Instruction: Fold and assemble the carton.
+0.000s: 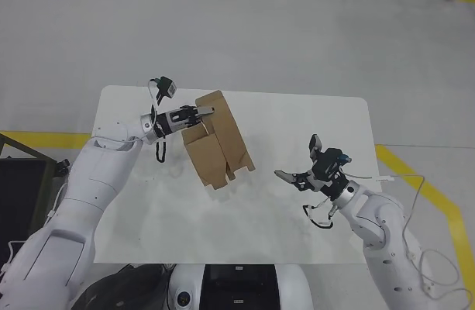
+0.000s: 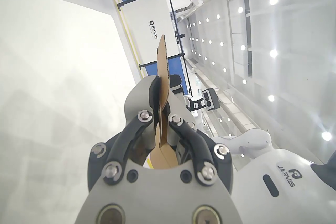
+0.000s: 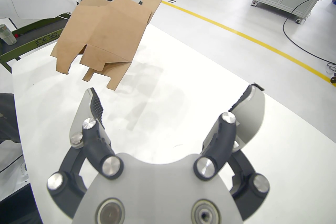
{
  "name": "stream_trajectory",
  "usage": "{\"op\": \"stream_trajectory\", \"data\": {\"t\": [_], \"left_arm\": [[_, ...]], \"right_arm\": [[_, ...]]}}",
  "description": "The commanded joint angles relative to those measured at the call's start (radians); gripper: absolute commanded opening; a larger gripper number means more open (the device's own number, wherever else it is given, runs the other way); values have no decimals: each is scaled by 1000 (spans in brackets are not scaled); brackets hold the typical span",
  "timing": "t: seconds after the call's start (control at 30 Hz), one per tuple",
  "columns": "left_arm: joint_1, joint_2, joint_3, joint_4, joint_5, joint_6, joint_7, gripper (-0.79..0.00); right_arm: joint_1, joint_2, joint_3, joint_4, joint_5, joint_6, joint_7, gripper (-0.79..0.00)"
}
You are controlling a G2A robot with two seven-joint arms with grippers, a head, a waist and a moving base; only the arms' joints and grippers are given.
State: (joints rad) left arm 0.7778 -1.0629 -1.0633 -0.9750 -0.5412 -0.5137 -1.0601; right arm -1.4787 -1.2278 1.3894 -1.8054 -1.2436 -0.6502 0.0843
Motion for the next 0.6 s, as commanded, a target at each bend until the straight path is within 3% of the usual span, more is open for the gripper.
{"op": "stream_trajectory", "data": {"t": [0.0,0.27,0.43,0.53,0.57], "left_arm": [[0,0,0,0,0,0,0,-785],[22,3,-12,-33,8,15,35,-785],[30,4,-30,-63,-8,76,54,-785],[18,-3,-18,-66,-21,111,49,-785],[11,-6,-11,-64,-23,120,46,-785]], "right_arm": [[0,0,0,0,0,0,0,0],[6,1,-22,-13,-30,-2,2,0],[15,7,-94,-42,-218,-64,-88,0],[-1,9,-139,-50,-346,-19,-167,0],[-5,9,-153,-50,-373,-4,-192,-77]]}}
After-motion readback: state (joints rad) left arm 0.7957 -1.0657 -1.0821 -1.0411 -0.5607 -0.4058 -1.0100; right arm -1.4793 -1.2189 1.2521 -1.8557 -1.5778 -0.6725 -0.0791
